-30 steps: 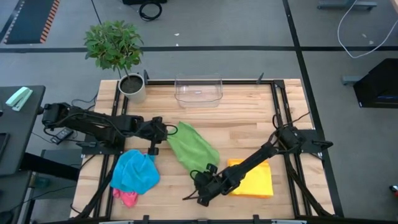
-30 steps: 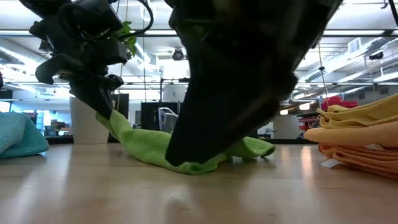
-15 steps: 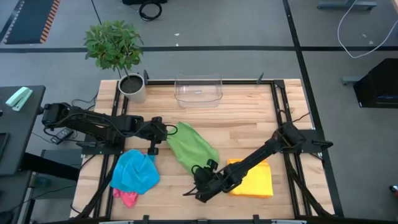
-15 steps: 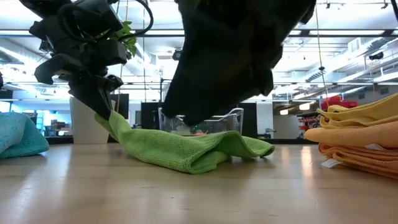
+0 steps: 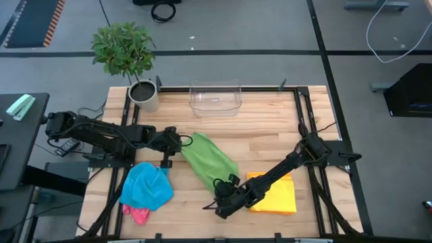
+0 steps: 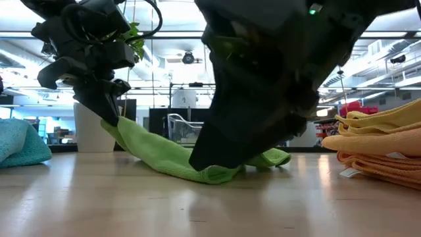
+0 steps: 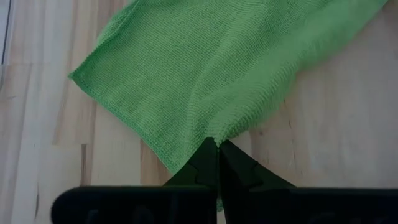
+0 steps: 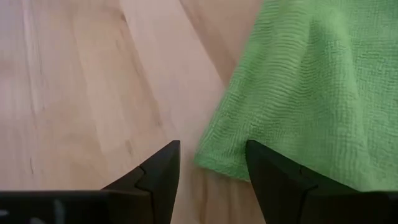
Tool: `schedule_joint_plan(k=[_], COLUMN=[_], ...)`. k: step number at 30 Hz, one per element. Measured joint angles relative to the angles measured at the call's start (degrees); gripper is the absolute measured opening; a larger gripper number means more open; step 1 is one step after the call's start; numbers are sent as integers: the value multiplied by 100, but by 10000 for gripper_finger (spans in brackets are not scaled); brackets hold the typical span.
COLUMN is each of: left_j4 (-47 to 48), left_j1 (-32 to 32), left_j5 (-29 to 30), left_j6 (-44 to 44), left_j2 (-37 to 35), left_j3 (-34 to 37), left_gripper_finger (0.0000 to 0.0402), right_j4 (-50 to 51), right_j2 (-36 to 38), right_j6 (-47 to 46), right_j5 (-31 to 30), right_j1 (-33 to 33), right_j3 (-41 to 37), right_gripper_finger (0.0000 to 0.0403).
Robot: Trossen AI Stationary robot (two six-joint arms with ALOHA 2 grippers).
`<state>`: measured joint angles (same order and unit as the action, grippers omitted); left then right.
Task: Fold microfiber towels
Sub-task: Fold the green towel on the table
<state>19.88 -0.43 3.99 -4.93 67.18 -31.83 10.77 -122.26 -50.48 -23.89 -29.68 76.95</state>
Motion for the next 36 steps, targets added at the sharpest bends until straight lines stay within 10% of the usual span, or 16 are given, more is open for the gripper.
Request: schedule_joint_plan(k=[9,20,36], left_j4=[-98,-429,1414], left_j1=[12,159,-145], left_j5=[1,49,586], left_j6=[296,2210,2117], left_j2=[0,-110,-736], left_j3=[0,-127,-3906], left_gripper_finger=[9,10,7], right_j4=[-243,407,2805], right_j2=[35,372,4259], right_j6=[79,109,2544], right_j5=[10,126,837], right_j1=[26,125,1576], right_j3=[-328,-427,-301], right_gripper_finger=[166,11,4])
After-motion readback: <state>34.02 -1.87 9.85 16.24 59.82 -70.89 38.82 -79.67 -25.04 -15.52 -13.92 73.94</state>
